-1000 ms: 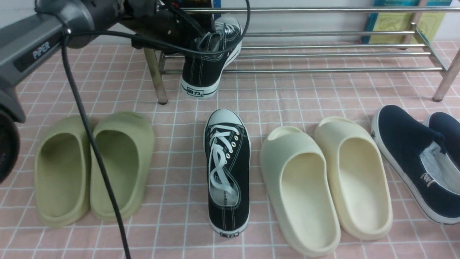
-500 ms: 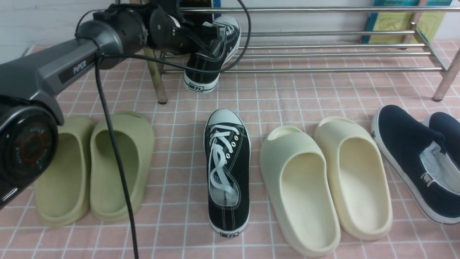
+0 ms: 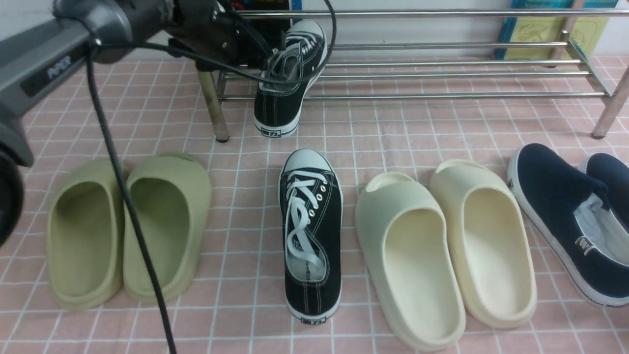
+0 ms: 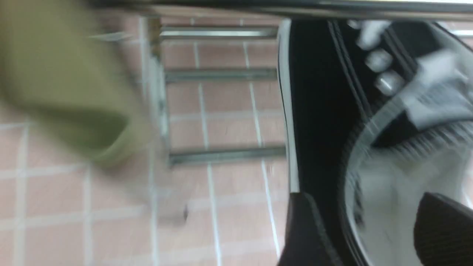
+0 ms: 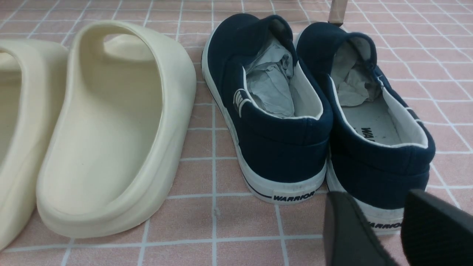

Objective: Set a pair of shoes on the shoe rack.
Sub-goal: Use the left arm to put a shoe into the shoe rack, then use the left arm to grab the shoe closest to it

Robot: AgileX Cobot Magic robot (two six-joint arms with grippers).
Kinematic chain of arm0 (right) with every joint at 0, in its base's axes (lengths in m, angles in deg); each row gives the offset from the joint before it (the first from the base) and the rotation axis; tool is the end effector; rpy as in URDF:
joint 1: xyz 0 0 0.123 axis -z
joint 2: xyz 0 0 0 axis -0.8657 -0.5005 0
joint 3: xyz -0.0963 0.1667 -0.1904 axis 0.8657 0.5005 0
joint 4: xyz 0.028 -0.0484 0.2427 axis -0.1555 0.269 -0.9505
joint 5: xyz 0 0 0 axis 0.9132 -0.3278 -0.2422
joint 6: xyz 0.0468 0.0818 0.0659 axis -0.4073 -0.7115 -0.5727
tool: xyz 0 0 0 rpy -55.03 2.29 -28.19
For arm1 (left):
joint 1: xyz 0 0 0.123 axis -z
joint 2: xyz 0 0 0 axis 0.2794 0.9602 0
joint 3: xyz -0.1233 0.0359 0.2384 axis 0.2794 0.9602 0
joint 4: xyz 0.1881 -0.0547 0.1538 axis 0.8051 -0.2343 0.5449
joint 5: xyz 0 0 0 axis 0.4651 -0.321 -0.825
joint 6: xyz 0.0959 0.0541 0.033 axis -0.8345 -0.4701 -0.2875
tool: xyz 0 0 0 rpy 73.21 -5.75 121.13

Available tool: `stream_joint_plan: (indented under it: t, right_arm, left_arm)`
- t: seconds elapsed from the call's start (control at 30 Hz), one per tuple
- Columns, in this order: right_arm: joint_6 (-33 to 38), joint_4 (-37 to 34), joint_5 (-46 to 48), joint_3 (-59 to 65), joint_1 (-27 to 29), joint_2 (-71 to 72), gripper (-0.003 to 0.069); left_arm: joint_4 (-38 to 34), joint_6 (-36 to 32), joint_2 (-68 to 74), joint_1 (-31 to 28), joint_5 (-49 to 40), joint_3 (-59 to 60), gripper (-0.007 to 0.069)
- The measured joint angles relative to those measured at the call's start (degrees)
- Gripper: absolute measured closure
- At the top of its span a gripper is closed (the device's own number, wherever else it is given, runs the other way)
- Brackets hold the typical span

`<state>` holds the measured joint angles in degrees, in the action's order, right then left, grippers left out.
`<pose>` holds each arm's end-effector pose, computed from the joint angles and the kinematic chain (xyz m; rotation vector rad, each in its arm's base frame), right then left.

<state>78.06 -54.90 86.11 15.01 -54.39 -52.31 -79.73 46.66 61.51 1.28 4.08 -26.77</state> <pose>0.0874 -0.0059 0.1690 0.0904 1.8495 -0.0345 0.4603 -0.1451 0.2878 0.1487 2.3069 -0.2475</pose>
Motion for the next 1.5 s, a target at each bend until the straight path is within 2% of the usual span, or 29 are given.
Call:
stream_joint_plan:
  t: [0.03, 0.07, 0.17, 0.33, 0.5, 0.67, 0.83, 0.97, 1.07, 1.17, 1.2, 1.27, 1.33, 1.5]
  right_arm:
    - [0.0, 0.0, 0.0, 0.0, 0.0, 0.0, 0.0419]
    - [0.0, 0.0, 0.0, 0.0, 0.0, 0.0, 0.0419]
    - [0.0, 0.0, 0.0, 0.0, 0.0, 0.0, 0.0419]
    - [0.0, 0.0, 0.0, 0.0, 0.0, 0.0, 0.0419]
    - [0.0, 0.0, 0.0, 0.0, 0.0, 0.0, 0.0419]
    - [0.0, 0.0, 0.0, 0.0, 0.0, 0.0, 0.0419]
    - [0.0, 0.0, 0.0, 0.0, 0.0, 0.0, 0.0419]
    - [0.0, 0.0, 0.0, 0.0, 0.0, 0.0, 0.0419]
    - [0.0, 0.0, 0.0, 0.0, 0.0, 0.0, 0.0419]
    - [0.0, 0.0, 0.0, 0.0, 0.0, 0.0, 0.0419]
    - [0.0, 0.0, 0.0, 0.0, 0.0, 0.0, 0.0419]
    - [0.0, 0.0, 0.0, 0.0, 0.0, 0.0, 0.0419]
    - [0.0, 0.0, 0.0, 0.0, 0.0, 0.0, 0.0419]
    - [0.0, 0.0, 0.0, 0.0, 0.0, 0.0, 0.0419]
  left_arm:
    - [0.0, -2.0, -3.3, 0.0, -5.8, -0.1, 0.0182]
    - [0.0, -2.2, -3.3, 0.0, -6.4, -0.1, 0.0182]
    - [-1.3, -6.5, -7.2, 0.1, -17.7, -0.4, 0.0179]
    - [-1.9, -8.9, -8.3, 1.9, -27.6, 4.1, 0.0178]
    - [-3.4, -8.6, -9.1, 6.6, -25.3, 14.8, 0.0178]
    - [-5.0, -6.3, -9.9, 11.4, -18.3, 27.2, 0.0177]
    - [-5.6, -5.3, -9.9, 14.4, -11.4, 32.1, 0.0177]
    - [-5.4, -4.0, -9.1, 15.1, -9.2, 33.1, 0.0186]
    - [-2.6, -0.9, -6.8, 15.1, -8.5, 33.2, 0.0233]
    - [-0.9, 1.4, -5.4, 15.1, -8.3, 33.3, 0.0321]
    - [-1.0, 2.1, -5.3, 15.2, -8.2, 33.3, 0.0403]
    - [-1.0, 2.3, -5.6, 15.5, -8.3, 32.9, 0.0519]
    - [0.0, 2.5, -6.4, 15.5, -8.9, 32.3, 0.0582]
    - [0.6, 2.6, -10.4, 15.2, -12.5, 28.2, 0.0602]
